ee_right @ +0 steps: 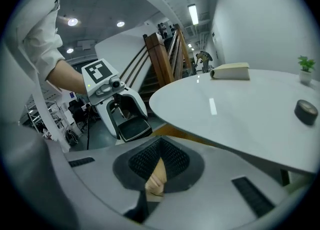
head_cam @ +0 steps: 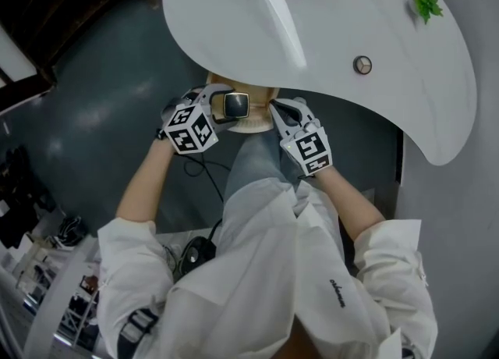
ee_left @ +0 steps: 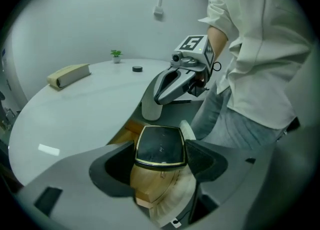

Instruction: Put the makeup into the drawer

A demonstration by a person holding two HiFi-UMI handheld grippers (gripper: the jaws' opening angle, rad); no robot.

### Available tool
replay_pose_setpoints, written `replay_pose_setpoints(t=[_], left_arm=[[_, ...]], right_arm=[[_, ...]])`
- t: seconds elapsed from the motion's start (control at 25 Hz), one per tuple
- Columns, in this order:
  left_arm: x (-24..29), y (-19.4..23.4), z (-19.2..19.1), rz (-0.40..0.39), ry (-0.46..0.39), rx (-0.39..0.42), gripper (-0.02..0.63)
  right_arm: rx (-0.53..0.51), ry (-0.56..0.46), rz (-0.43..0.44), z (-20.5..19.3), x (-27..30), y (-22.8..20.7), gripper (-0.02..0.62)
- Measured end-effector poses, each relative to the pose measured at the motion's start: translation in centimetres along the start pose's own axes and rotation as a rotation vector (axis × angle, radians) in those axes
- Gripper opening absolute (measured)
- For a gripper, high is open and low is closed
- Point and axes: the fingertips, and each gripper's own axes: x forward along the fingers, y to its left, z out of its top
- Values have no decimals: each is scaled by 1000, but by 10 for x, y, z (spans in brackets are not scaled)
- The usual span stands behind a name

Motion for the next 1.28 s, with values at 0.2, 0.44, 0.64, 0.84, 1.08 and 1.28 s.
replay_pose_setpoints(t=[0.2,0.44,0.64,0.84,1.08,1.28], left_arm=[[26,2,-24,-48,82,64,333],[63,2,-40,-107,158,132,333],[86,6,-50,-117,201,160,333],[104,4,-54,-151,279,175,330],[112,10,-42,-121,273,221,331],[137,17,-43,-113,308,264,331]], right_arm=[[-5,47,2,-20,19,-1,17],[11,72,-10,-41,31,-13,17],[32,71,-20,-49,35,-14,17],[53,65,-31,-56,31,-22,17],[65,56,-38,-62,30,-26,17],[67,64,-40,-69,32,-24,17]])
